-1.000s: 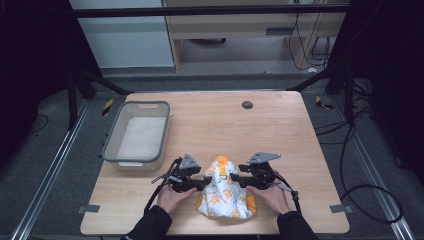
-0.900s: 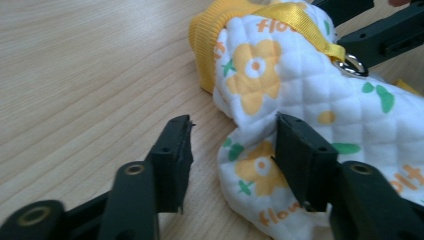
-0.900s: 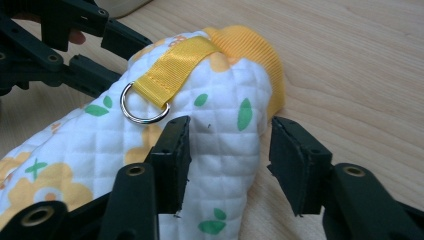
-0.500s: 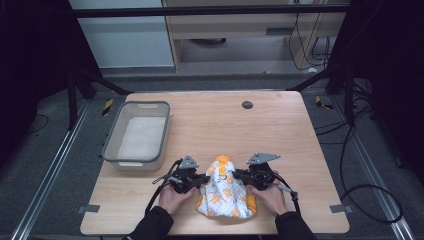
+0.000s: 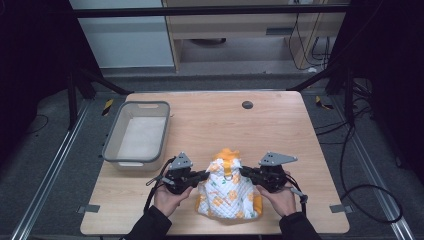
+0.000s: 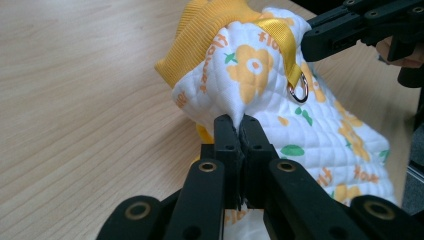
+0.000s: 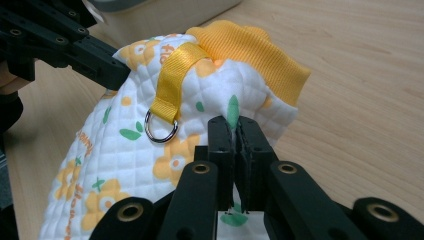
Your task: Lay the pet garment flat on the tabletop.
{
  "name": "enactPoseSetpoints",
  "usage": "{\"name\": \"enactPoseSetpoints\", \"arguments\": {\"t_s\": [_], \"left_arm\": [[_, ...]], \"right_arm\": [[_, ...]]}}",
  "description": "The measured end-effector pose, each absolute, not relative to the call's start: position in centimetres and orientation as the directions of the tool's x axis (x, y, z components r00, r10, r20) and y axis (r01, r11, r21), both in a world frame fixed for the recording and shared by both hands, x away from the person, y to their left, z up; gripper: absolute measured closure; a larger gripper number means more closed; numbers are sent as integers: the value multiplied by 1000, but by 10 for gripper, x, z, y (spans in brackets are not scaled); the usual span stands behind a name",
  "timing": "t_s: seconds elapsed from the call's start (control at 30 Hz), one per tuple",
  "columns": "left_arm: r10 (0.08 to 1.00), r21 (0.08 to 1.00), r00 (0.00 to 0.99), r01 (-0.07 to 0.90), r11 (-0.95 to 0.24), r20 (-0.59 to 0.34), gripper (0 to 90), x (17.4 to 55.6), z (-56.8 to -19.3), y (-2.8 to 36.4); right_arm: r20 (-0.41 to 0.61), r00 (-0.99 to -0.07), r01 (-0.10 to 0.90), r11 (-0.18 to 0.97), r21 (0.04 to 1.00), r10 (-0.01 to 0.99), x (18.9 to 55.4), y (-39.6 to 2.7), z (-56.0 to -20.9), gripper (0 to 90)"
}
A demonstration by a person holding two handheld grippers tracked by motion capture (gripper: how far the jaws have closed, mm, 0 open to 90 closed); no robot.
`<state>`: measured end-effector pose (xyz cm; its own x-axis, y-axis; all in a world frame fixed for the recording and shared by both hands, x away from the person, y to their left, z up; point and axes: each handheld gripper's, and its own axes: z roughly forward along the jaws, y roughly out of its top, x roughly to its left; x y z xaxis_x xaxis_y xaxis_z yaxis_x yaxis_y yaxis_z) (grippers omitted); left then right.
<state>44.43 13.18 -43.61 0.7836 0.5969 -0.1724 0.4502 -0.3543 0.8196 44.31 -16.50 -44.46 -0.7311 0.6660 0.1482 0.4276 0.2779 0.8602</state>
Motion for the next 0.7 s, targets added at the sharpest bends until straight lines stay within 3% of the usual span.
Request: {"name": "enactPoseSetpoints", "arguments": {"t_s": [0.4, 0.7], "left_arm": [[608, 874, 790, 351, -337, -83, 882, 437, -397, 126], [702, 890, 712, 329, -315, -15, 874, 469, -394, 113]], "right_arm": [[66, -728, 337, 273, 901, 682, 430, -169, -411, 858], [40, -630, 308, 202, 929, 776, 462, -160, -402, 830]]}}
